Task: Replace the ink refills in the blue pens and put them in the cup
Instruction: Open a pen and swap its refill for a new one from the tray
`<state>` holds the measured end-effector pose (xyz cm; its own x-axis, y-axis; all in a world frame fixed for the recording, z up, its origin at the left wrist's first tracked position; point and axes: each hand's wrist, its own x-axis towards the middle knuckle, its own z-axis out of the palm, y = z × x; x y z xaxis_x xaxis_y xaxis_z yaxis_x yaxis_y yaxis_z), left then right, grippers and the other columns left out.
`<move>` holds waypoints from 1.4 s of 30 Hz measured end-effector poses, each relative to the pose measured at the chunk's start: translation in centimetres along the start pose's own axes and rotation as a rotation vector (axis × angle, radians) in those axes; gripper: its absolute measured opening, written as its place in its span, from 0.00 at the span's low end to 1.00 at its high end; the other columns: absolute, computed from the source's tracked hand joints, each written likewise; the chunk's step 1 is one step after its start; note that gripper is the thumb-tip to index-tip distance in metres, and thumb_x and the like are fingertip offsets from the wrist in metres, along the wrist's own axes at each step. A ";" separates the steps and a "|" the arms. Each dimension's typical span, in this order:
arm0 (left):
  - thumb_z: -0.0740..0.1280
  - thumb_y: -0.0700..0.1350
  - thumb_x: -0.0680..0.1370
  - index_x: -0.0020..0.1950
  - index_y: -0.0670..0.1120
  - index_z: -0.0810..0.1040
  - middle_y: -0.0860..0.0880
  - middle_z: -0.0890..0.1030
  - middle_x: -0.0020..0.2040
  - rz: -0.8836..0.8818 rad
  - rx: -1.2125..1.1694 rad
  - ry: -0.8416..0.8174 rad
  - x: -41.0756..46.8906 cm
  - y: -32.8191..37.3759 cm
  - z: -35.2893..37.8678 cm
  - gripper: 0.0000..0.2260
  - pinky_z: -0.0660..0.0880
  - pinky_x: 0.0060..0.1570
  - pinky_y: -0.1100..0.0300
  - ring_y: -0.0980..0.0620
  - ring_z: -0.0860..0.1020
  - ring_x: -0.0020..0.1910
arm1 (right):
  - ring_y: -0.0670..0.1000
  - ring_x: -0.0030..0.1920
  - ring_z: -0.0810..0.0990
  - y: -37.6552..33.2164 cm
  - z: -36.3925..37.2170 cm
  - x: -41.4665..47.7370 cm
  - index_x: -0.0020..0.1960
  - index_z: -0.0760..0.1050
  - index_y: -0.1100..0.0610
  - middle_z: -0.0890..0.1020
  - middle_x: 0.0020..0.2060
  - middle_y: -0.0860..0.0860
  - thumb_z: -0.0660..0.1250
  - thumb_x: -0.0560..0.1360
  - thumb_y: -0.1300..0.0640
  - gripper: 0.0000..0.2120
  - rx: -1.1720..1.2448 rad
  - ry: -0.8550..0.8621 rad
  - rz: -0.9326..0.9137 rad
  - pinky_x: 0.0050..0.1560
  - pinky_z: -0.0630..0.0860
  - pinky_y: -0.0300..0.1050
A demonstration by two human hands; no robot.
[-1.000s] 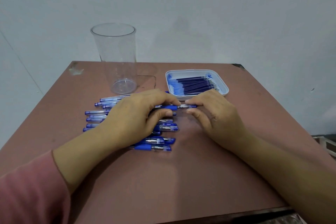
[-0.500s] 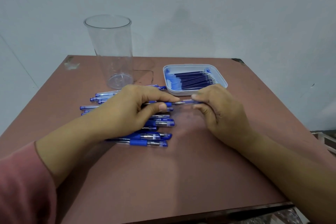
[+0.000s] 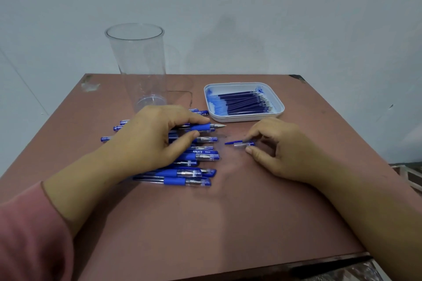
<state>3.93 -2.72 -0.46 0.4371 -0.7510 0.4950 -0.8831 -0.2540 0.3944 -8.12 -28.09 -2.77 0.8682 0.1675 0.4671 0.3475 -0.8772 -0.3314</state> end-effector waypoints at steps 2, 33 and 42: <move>0.66 0.51 0.76 0.60 0.55 0.80 0.61 0.82 0.50 0.020 0.000 -0.017 0.0 -0.1 0.1 0.13 0.74 0.48 0.67 0.64 0.79 0.49 | 0.46 0.45 0.77 -0.1 0.0 0.1 0.49 0.79 0.55 0.80 0.43 0.46 0.70 0.72 0.57 0.07 -0.013 0.002 -0.022 0.47 0.74 0.42; 0.70 0.52 0.74 0.57 0.57 0.81 0.63 0.82 0.49 0.031 -0.028 0.106 0.0 -1.1 0.7 0.12 0.78 0.45 0.62 0.64 0.80 0.46 | 0.52 0.41 0.79 -2.7 2.1 3.7 0.48 0.81 0.62 0.82 0.41 0.52 0.69 0.75 0.61 0.05 0.049 0.278 -0.197 0.44 0.75 0.46; 0.69 0.52 0.75 0.57 0.58 0.81 0.66 0.79 0.46 0.047 0.028 0.109 0.0 -1.1 0.7 0.12 0.73 0.43 0.71 0.66 0.78 0.44 | 0.51 0.42 0.78 -2.5 2.3 3.7 0.47 0.80 0.61 0.81 0.41 0.51 0.69 0.75 0.60 0.04 0.090 0.260 -0.159 0.46 0.75 0.47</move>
<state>4.77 -2.90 -1.45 0.4101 -0.6919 0.5943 -0.9067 -0.2385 0.3479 -4.98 -24.25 -2.11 0.6852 0.1683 0.7087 0.5112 -0.8042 -0.3032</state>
